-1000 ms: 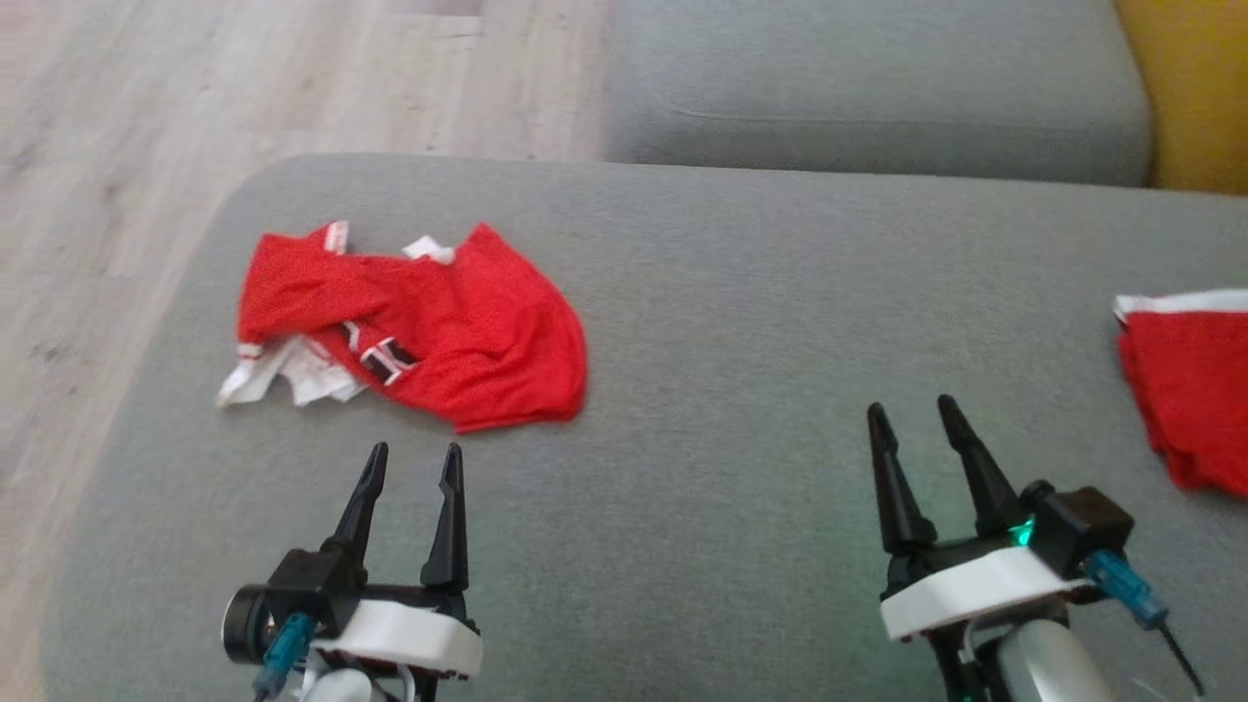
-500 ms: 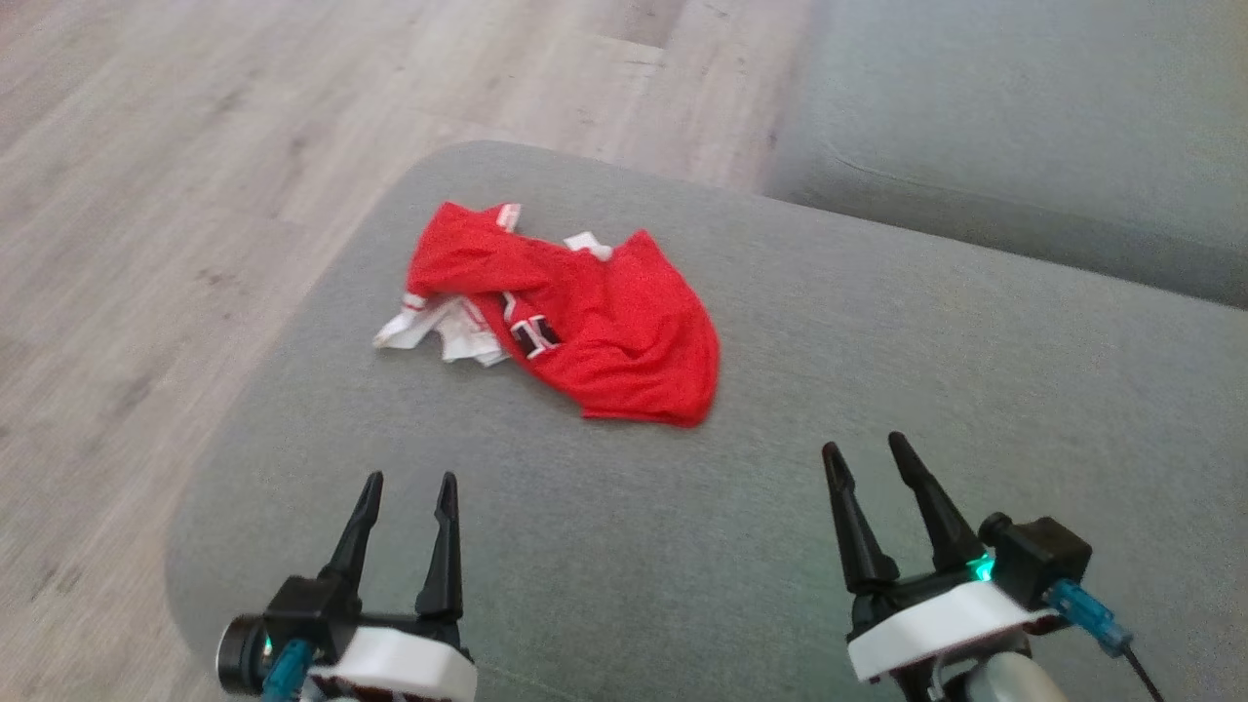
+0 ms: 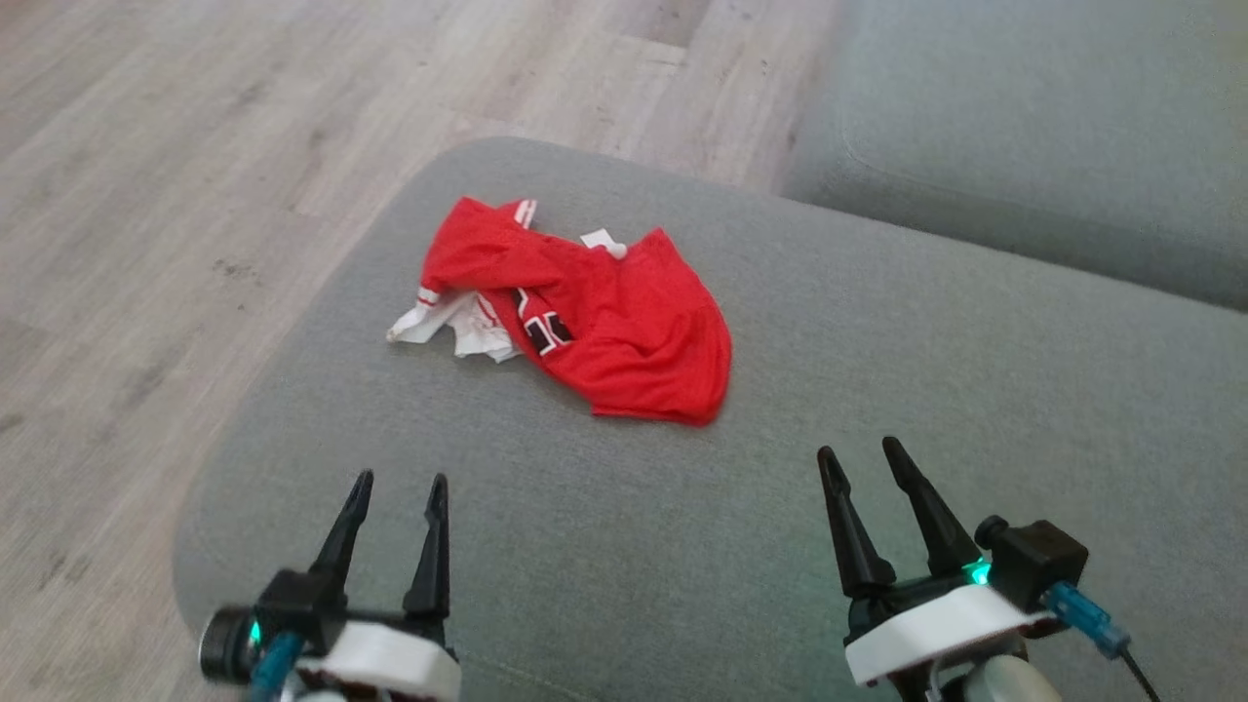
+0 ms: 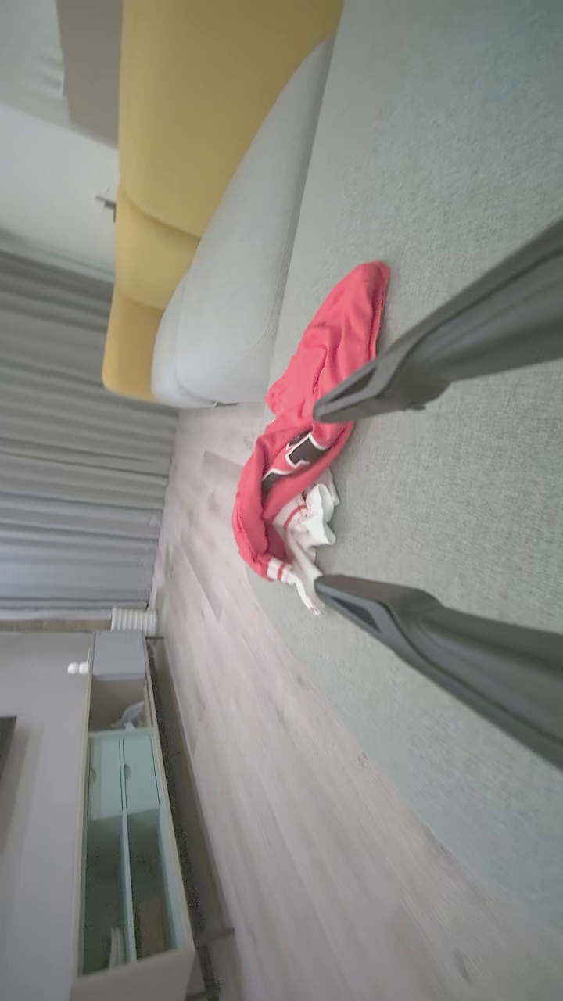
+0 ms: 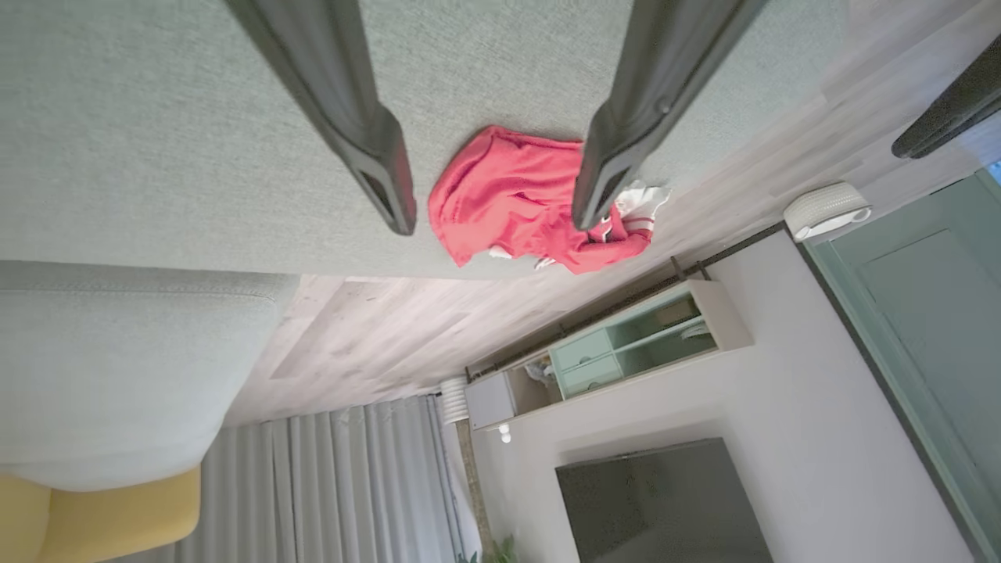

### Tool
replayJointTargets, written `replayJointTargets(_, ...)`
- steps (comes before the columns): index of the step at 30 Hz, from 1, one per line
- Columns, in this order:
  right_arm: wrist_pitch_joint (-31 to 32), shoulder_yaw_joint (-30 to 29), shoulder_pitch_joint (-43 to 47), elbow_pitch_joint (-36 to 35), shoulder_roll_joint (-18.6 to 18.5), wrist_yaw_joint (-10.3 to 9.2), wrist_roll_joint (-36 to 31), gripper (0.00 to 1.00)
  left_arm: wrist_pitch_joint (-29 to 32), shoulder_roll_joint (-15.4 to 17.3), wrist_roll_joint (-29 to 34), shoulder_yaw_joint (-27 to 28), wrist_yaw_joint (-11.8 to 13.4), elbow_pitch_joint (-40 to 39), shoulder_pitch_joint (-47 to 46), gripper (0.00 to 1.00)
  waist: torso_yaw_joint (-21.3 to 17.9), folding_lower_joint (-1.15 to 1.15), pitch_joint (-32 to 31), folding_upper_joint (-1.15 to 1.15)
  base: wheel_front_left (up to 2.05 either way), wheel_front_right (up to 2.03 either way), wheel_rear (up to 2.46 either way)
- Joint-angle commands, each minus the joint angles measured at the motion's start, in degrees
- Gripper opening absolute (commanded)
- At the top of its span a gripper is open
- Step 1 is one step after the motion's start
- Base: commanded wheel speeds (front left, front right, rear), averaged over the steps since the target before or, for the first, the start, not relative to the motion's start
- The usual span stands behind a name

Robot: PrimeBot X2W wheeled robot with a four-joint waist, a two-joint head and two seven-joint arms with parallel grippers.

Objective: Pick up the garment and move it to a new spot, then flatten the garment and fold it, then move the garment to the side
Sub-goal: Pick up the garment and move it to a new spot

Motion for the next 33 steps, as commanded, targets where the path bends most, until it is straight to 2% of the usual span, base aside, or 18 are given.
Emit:
replayJointTargets(1,-0.67,0.84,-2.17,-1.63,-0.16,0.37,-0.15,1.00,0.58,1.11,0.87,1.00,-0.75,-2.39,-5.22,1.00,-1.76,0.00,1.75,0.00,0.00,0.00,0.00)
replayJointTargets(6,-0.68,-0.31,-4.75,-2.17,-0.16,0.37,-1.88,1.00,6.25,5.00,1.60,-0.94,-3.85,-1.51,-15.50,1.00,-5.83,0.00,7.09,0.00,0.00,0.00,0.00)
replayJointTargets(9,-0.68,-0.66,-6.77,-2.97,-0.16,0.37,-2.53,1.00,13.23,8.73,-0.14,-2.87,-5.34,1.50,-23.30,1.00,-8.51,0.00,10.81,0.00,0.00,0.00,0.00)
replayJointTargets(10,-0.68,-0.93,-8.02,-3.49,-0.16,0.37,-2.96,1.00,17.88,11.33,-2.17,-5.53,-5.68,3.62,-28.80,1.00,-9.92,0.00,12.97,0.00,0.00,0.00,0.00)
replayJointTargets(17,-0.68,0.18,-11.62,-4.12,-0.16,0.37,-3.50,1.00,28.96,21.21,-15.83,-20.13,-5.76,9.13,-44.82,1.00,-15.12,0.00,19.11,0.00,0.00,0.00,0.00)
replayJointTargets(24,-0.68,0.29,-13.50,-4.61,-0.16,0.37,-3.60,1.00,38.07,25.38,-24.69,-27.79,-5.77,15.11,-53.22,1.00,-19.00,0.00,22.54,0.00,0.00,0.00,0.00)
replayJointTargets(33,-0.68,1.41,-14.90,-5.35,-0.16,0.37,-3.04,1.00,38.80,26.58,-31.90,-33.83,-5.77,20.11,-59.92,1.00,-23.26,0.00,26.32,0.00,0.00,0.00,0.00)
